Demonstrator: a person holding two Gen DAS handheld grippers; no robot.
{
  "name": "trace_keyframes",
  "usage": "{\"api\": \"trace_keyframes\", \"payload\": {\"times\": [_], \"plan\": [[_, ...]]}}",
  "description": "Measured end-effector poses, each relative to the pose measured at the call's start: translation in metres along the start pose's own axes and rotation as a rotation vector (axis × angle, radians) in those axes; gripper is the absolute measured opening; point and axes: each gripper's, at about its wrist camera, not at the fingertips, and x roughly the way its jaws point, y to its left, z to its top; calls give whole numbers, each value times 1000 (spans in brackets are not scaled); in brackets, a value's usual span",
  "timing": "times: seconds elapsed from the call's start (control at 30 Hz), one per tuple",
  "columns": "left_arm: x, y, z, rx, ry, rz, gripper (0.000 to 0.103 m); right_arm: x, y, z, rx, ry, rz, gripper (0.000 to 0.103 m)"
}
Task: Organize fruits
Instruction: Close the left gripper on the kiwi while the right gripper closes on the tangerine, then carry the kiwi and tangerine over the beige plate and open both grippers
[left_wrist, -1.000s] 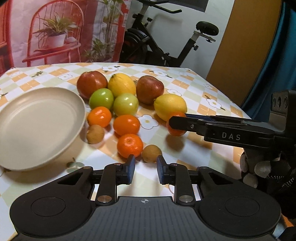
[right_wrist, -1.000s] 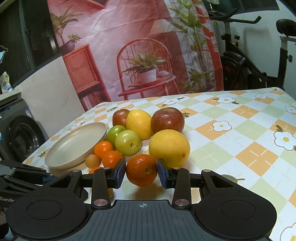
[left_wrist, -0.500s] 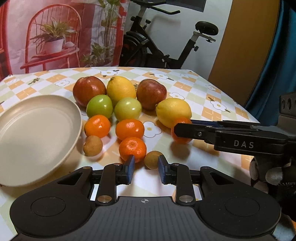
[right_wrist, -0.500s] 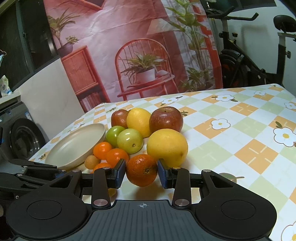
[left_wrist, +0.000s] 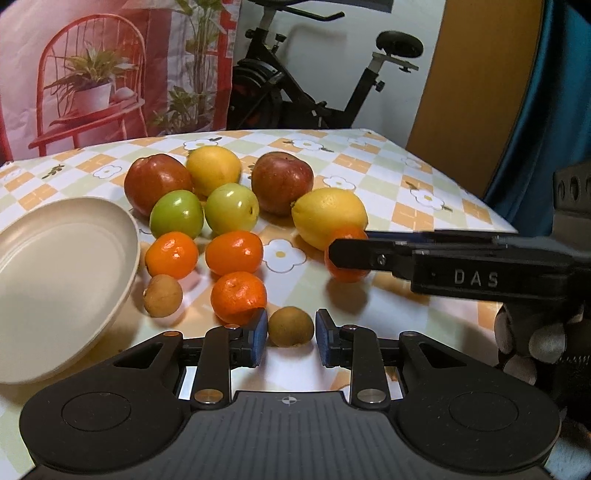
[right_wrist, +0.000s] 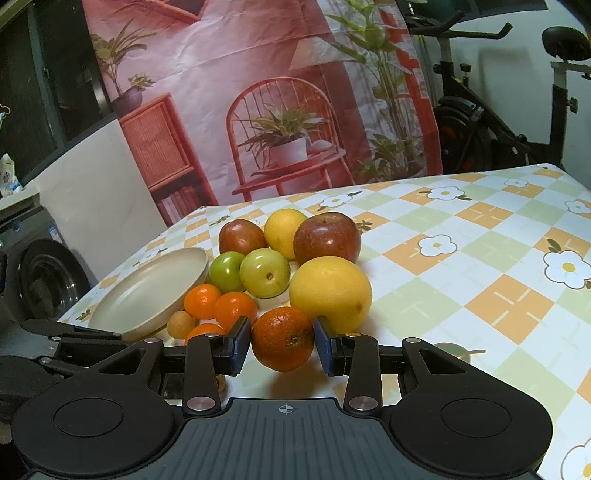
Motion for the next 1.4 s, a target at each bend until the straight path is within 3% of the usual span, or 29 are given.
{"api": "trace_keyframes", "payload": {"times": [0.27, 0.93, 1.4], "plan": [[-2, 1, -4, 12, -4, 19, 29, 1, -1, -1, 0, 2, 1, 35], [-29, 9, -3, 6, -102, 74, 30, 3, 2, -3, -8, 15, 0, 35], [-64, 58, 17, -75, -184, 162, 30, 9, 6, 2, -13, 58, -35, 35]]}}
